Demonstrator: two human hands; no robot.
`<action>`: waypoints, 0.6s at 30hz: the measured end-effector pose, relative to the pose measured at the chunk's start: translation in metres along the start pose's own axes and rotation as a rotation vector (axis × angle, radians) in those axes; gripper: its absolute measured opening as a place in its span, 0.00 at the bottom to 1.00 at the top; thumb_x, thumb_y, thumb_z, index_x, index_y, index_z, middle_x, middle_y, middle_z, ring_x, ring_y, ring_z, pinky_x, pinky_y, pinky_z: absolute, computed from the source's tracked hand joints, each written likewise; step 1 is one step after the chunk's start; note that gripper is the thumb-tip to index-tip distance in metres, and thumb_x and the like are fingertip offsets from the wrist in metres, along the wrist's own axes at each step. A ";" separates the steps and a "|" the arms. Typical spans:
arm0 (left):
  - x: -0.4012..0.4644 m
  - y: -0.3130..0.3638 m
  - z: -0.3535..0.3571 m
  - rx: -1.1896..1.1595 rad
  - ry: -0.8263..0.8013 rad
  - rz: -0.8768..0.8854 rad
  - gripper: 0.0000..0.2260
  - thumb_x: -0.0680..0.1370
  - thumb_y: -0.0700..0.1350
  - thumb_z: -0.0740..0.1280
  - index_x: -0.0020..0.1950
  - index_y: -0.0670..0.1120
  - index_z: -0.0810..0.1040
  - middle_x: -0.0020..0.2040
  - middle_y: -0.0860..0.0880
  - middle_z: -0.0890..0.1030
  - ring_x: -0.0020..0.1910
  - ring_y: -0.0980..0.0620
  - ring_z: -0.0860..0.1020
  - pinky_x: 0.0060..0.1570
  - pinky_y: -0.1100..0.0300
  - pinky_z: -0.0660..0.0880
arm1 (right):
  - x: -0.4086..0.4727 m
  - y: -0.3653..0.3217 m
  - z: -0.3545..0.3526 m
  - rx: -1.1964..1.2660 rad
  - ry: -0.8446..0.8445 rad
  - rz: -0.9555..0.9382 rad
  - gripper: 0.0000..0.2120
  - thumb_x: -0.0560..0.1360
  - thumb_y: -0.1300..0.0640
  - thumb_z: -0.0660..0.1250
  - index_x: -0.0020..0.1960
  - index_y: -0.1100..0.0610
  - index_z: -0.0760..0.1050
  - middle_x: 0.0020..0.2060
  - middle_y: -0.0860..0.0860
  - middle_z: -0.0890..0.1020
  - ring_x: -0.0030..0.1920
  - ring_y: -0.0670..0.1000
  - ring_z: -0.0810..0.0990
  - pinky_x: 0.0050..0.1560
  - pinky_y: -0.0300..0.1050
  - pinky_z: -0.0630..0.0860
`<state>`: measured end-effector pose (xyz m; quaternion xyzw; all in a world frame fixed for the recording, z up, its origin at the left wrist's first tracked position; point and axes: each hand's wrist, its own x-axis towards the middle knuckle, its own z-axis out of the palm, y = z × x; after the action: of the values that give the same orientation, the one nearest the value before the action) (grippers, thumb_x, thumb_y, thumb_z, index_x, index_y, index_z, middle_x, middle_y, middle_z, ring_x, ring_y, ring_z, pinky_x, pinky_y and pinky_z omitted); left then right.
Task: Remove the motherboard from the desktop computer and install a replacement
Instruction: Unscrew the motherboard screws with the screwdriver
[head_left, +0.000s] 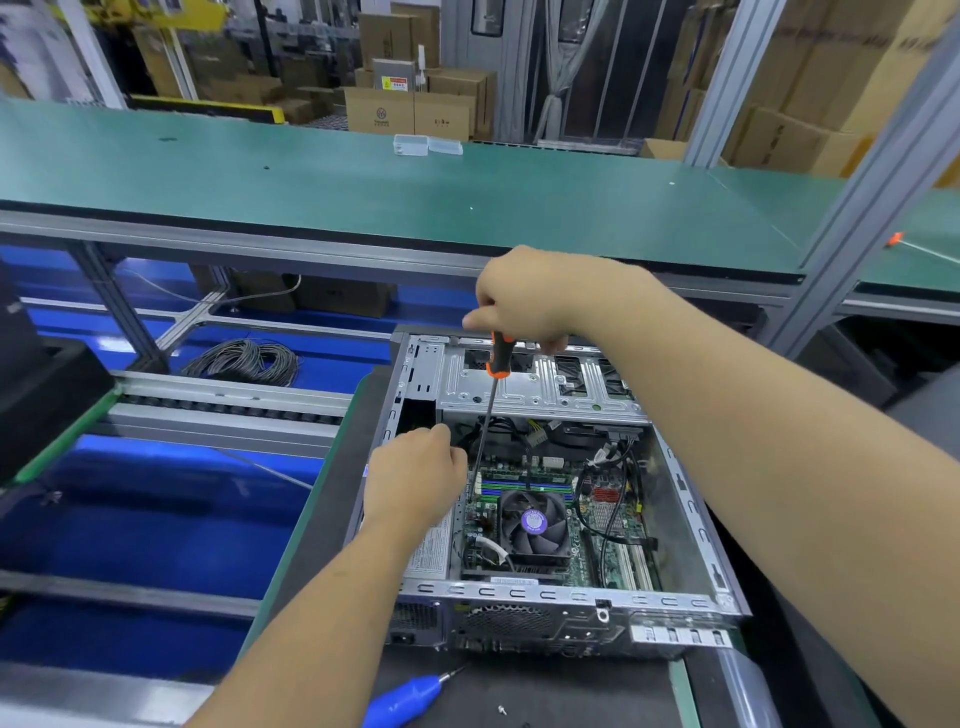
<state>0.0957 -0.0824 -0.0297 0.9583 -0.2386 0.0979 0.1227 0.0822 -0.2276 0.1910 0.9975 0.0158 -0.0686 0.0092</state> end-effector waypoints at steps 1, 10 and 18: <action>0.000 0.000 0.000 0.003 -0.001 0.000 0.13 0.79 0.47 0.58 0.35 0.48 0.65 0.29 0.52 0.71 0.26 0.53 0.65 0.25 0.60 0.58 | 0.000 0.000 0.001 -0.018 0.007 -0.033 0.12 0.80 0.49 0.62 0.47 0.57 0.77 0.38 0.51 0.80 0.35 0.56 0.82 0.46 0.52 0.81; -0.001 0.001 -0.001 0.004 0.002 -0.004 0.12 0.79 0.48 0.58 0.35 0.48 0.66 0.30 0.52 0.71 0.27 0.53 0.66 0.26 0.60 0.58 | -0.005 -0.003 -0.004 0.025 -0.084 -0.086 0.05 0.80 0.50 0.63 0.53 0.51 0.72 0.46 0.48 0.79 0.36 0.49 0.77 0.36 0.45 0.74; 0.000 0.000 -0.001 0.005 0.000 -0.009 0.13 0.79 0.48 0.58 0.34 0.49 0.64 0.29 0.52 0.70 0.26 0.54 0.64 0.25 0.60 0.58 | -0.005 -0.002 -0.002 0.124 -0.097 -0.079 0.10 0.79 0.50 0.67 0.58 0.52 0.73 0.46 0.49 0.78 0.37 0.51 0.80 0.31 0.47 0.80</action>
<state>0.0950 -0.0822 -0.0288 0.9597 -0.2342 0.0979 0.1207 0.0770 -0.2258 0.1938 0.9902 0.0507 -0.1181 -0.0545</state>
